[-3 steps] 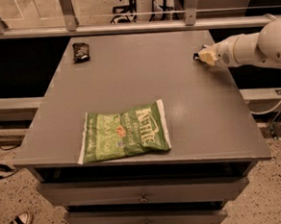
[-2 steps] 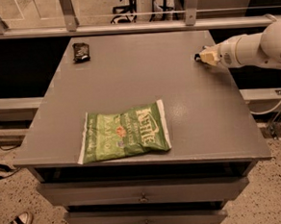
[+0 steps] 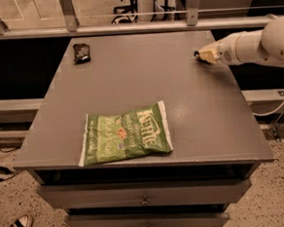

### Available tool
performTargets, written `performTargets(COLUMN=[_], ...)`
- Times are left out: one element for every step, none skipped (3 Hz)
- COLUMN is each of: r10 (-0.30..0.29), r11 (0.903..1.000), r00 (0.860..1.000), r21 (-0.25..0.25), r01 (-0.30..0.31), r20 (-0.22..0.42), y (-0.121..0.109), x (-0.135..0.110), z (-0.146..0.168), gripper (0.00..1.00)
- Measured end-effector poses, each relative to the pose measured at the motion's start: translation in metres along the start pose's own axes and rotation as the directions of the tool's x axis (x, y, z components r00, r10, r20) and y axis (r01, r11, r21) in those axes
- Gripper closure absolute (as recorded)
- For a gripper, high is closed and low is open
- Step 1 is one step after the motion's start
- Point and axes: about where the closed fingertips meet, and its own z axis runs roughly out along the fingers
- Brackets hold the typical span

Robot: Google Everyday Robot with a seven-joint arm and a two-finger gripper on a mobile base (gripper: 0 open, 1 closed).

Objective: Move rxbar blueberry near rxbar chocolate

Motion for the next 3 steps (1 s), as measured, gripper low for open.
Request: performTargets(r10=[-0.064, -0.129, -0.155], r11=[0.9907, 0.952, 0.918], r00=[0.994, 0.967, 0.947], r21=[-0.114, -0.245, -0.314], r01=[0.074, 0.183, 0.243], r20=[0.089, 0.22, 0.281], y=[0.024, 0.069, 0.101], x=[-0.048, -0.118, -0.15], z=[0.047, 0.09, 0.101], gripper=[1.0, 1.0, 1.0])
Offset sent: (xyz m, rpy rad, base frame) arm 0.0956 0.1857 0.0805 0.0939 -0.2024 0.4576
